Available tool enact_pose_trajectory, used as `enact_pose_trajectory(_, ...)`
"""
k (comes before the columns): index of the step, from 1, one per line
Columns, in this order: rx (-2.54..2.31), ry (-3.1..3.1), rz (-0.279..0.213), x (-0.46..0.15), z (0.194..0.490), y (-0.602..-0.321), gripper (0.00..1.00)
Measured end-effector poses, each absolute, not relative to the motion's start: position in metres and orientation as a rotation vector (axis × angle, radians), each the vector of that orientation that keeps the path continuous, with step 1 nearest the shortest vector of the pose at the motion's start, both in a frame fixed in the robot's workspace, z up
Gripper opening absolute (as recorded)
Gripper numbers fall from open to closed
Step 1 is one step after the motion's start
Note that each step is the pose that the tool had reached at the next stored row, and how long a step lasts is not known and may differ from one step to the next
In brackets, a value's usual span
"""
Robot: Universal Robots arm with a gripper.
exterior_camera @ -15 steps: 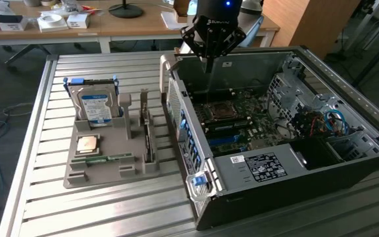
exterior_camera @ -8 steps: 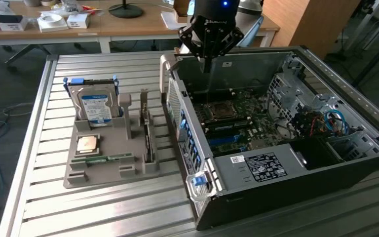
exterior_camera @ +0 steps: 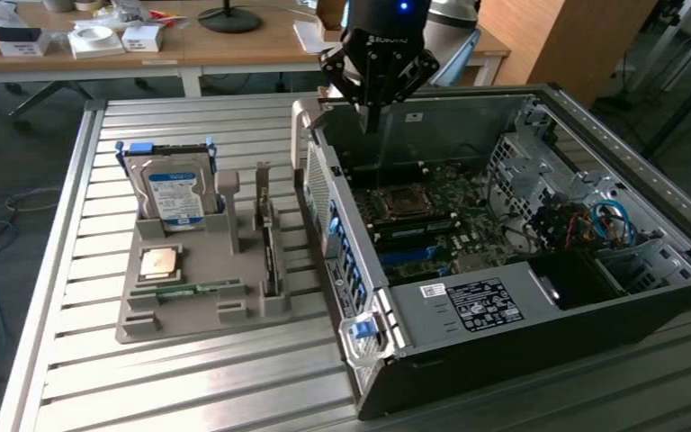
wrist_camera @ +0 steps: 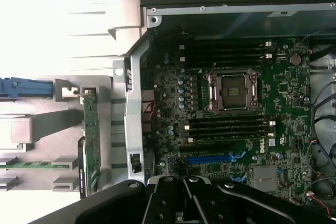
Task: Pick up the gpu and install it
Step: 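Reach for the gpu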
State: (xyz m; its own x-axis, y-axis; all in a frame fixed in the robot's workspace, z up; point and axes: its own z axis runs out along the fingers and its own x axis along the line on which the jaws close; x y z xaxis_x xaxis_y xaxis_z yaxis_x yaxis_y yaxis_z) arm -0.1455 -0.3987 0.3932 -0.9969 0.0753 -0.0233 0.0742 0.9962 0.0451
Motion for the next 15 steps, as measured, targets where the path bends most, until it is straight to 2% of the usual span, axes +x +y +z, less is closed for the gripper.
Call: enact_pose_trajectory(15,0.117,3.114,0.069,-0.160,0.393,-0.399,0.11)
